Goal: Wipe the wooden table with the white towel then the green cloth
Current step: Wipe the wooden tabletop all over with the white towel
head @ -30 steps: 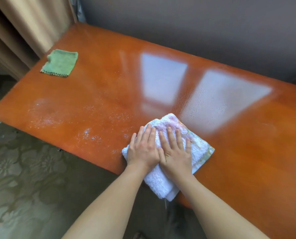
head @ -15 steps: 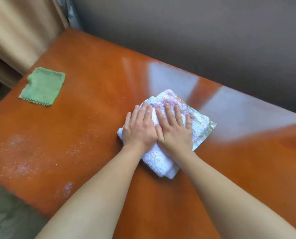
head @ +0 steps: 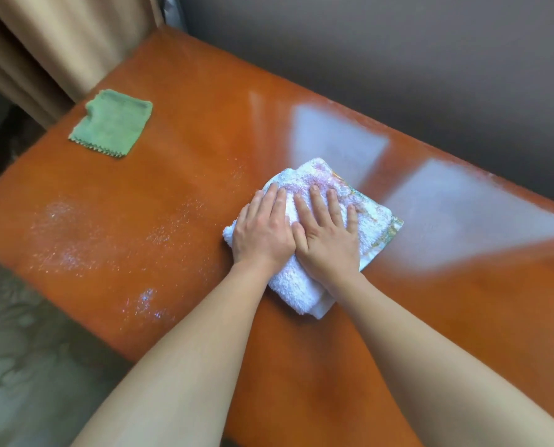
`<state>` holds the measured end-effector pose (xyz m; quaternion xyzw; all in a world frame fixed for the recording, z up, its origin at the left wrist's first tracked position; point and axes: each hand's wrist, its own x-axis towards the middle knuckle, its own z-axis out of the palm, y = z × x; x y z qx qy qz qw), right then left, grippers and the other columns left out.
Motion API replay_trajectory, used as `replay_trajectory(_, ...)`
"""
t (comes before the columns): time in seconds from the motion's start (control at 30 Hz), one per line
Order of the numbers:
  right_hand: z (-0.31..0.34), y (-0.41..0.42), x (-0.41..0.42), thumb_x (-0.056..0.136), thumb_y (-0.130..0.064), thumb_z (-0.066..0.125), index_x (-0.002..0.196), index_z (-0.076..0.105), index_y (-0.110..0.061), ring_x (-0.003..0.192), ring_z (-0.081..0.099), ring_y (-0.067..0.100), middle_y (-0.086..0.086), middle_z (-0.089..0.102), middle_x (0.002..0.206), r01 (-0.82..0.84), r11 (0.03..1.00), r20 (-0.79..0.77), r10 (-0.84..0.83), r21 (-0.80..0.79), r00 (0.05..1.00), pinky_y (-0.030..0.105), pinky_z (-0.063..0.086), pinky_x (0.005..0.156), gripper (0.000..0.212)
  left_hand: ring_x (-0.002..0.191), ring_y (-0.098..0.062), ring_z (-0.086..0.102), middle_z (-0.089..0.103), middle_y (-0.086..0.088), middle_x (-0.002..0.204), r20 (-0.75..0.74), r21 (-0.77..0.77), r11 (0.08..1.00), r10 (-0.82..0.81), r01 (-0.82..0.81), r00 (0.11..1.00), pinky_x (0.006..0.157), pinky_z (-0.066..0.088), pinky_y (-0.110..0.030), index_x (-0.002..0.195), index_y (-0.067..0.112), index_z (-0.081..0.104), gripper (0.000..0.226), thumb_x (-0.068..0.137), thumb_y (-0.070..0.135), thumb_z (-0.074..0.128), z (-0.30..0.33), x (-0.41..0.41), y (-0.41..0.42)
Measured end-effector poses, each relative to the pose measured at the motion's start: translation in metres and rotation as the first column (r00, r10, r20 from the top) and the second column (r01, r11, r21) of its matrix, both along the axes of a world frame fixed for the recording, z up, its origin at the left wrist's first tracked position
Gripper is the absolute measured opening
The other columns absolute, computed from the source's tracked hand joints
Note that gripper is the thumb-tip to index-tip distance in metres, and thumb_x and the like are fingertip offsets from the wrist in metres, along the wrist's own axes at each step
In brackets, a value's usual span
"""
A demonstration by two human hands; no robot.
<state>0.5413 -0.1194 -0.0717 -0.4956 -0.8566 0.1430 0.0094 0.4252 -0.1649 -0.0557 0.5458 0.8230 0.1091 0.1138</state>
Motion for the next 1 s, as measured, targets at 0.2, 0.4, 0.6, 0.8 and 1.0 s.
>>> replay_trajectory(0.2, 0.002, -0.116, 0.009, 0.097, -0.047, 0.016, 0.153, 0.01, -0.04, 0.149, -0.011, 0.014, -0.009, 0.001, 0.163, -0.089, 0.996, -0.005, 0.089, -0.03, 0.996, 0.046, -0.01, 0.118, 0.057, 0.142, -0.023, 0.025, 0.03, -0.003, 0.154, 0.009, -0.046, 0.997, 0.059, -0.059, 0.998, 0.111, 0.024, -0.038, 0.146, 0.015, 0.033, 0.072, 0.083, 0.042, 0.012, 0.002, 0.013, -0.126)
replay_trajectory(0.4, -0.001, -0.235, 0.019, 0.096, -0.047, 0.019, 0.152, 0.025, -0.036, 0.15, 0.008, 0.02, -0.004, 0.017, 0.162, -0.169, 0.986, -0.014, 0.169, -0.001, 0.986, 0.049, -0.001, 0.117, 0.057, 0.142, -0.023, 0.024, 0.029, -0.003, 0.155, 0.018, -0.082, 0.99, 0.115, -0.113, 0.993, 0.112, 0.028, -0.042, 0.147, 0.014, 0.032, 0.068, 0.086, 0.041, 0.018, 0.001, 0.026, -0.251)
replay_trajectory(0.6, -0.005, -0.256, 0.023, 0.097, -0.045, 0.026, 0.15, 0.034, -0.03, 0.148, 0.016, 0.023, -0.001, 0.027, 0.159, -0.228, 0.972, 0.016, 0.228, 0.053, 0.974, 0.052, 0.009, 0.115, 0.055, 0.142, -0.025, 0.026, 0.033, -0.006, 0.152, 0.065, -0.059, 0.987, 0.154, -0.15, 0.986, 0.112, 0.029, -0.044, 0.144, 0.012, 0.036, 0.062, 0.089, 0.036, 0.021, -0.003, 0.029, -0.279)
replay_trajectory(0.8, -0.009, -0.233, 0.01, 0.095, -0.044, 0.031, 0.148, 0.037, -0.031, 0.148, 0.018, 0.023, -0.003, 0.029, 0.157, -0.289, 0.955, -0.031, 0.292, 0.07, 0.956, 0.052, 0.012, 0.115, 0.055, 0.136, -0.027, 0.037, 0.042, -0.009, 0.147, 0.038, -0.018, 0.983, 0.185, -0.185, 0.982, 0.111, 0.03, -0.044, 0.14, 0.01, 0.043, 0.061, 0.084, 0.03, 0.03, -0.007, 0.016, -0.262)
replay_trajectory(1.0, -0.009, -0.153, -0.046, 0.095, -0.043, 0.032, 0.146, 0.042, -0.033, 0.146, 0.023, 0.023, -0.004, 0.033, 0.156, -0.431, 0.897, -0.072, 0.438, 0.096, 0.896, 0.051, 0.016, 0.116, 0.053, 0.142, -0.026, 0.025, 0.034, -0.012, 0.151, 0.005, -0.028, 0.946, 0.325, -0.324, 0.946, 0.116, 0.013, -0.04, 0.144, 0.006, 0.036, 0.071, 0.082, 0.037, 0.019, -0.006, -0.025, -0.199)
